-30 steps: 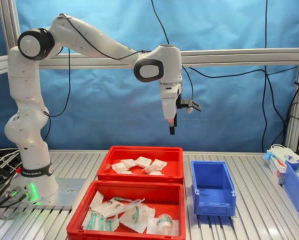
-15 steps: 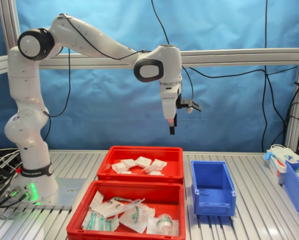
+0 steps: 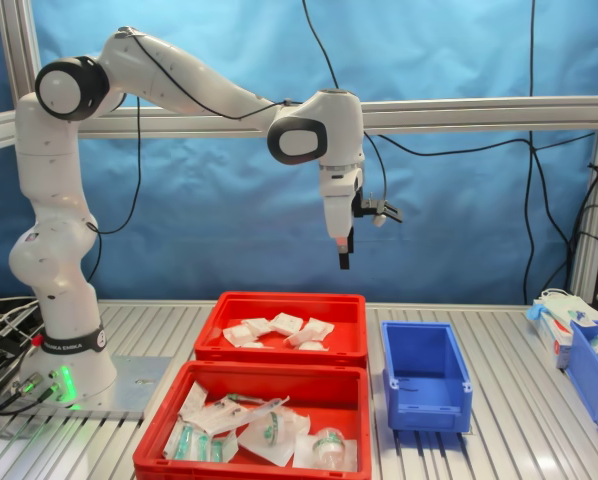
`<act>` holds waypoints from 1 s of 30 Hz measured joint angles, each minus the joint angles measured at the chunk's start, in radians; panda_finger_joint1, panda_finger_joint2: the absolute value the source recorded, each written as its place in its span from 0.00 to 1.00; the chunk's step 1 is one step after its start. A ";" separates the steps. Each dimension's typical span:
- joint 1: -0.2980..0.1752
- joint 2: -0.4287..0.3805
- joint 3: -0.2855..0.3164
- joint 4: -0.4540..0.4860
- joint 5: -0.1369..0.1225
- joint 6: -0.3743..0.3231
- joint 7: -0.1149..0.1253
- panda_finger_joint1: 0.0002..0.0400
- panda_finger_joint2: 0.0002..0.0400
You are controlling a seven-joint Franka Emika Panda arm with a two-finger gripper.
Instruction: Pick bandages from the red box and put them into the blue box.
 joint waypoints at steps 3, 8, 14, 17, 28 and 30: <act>0.000 0.000 0.000 0.000 0.000 0.000 0.000 1.00 1.00; 0.000 0.000 0.000 0.000 0.000 0.000 0.000 1.00 1.00; 0.000 0.000 0.000 0.000 0.000 0.000 0.000 1.00 1.00; 0.000 0.000 0.000 0.000 0.000 0.000 0.000 1.00 1.00; 0.003 0.000 0.000 0.000 0.000 0.028 0.000 1.00 1.00; 0.006 0.000 0.000 0.000 0.000 0.039 0.000 1.00 1.00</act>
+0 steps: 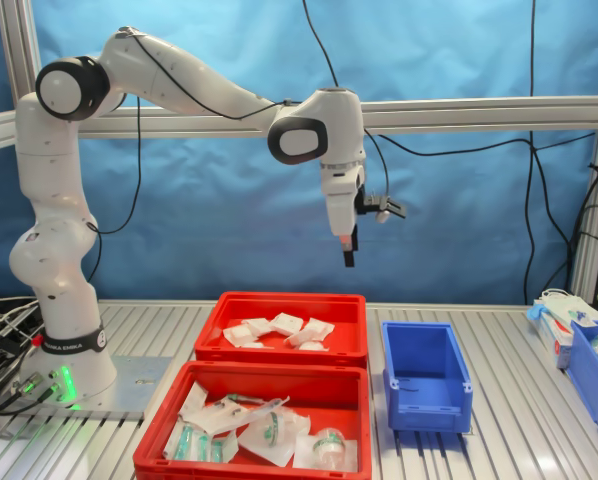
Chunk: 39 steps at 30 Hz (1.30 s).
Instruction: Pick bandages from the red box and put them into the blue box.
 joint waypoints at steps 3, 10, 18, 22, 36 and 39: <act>0.007 0.000 0.000 0.000 0.000 0.018 0.000 1.00 1.00; 0.039 0.001 0.001 0.000 0.000 0.047 0.000 1.00 1.00; 0.078 0.011 0.005 0.000 0.000 0.058 0.000 1.00 1.00; 0.092 0.024 0.007 0.000 0.000 0.073 0.000 1.00 1.00; 0.111 0.101 0.010 0.000 0.000 0.124 0.000 1.00 1.00; 0.113 0.118 0.010 0.000 0.000 0.129 0.000 1.00 1.00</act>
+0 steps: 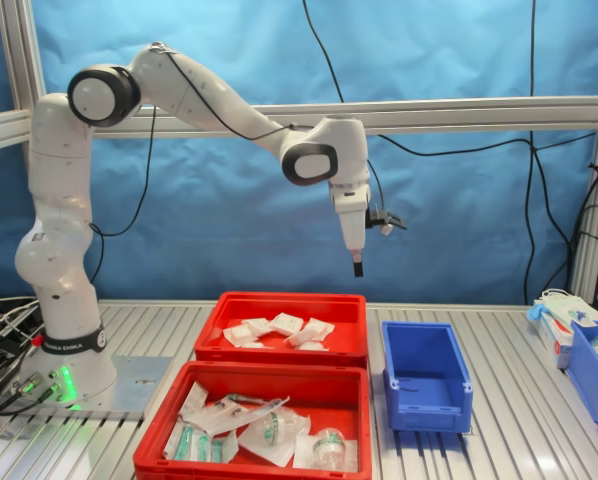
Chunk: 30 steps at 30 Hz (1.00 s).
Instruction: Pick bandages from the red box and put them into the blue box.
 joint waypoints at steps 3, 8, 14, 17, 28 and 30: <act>0.001 0.025 0.002 0.000 0.000 0.004 0.000 1.00 1.00; 0.001 0.054 0.007 -0.008 0.000 0.007 0.000 1.00 1.00; 0.001 0.069 0.020 -0.044 0.000 0.042 0.000 1.00 1.00; 0.004 0.071 0.024 -0.071 0.000 0.076 0.000 1.00 1.00; 0.018 0.072 0.032 -0.168 0.000 0.189 0.000 1.00 1.00; 0.020 0.072 0.032 -0.183 0.000 0.205 0.000 1.00 1.00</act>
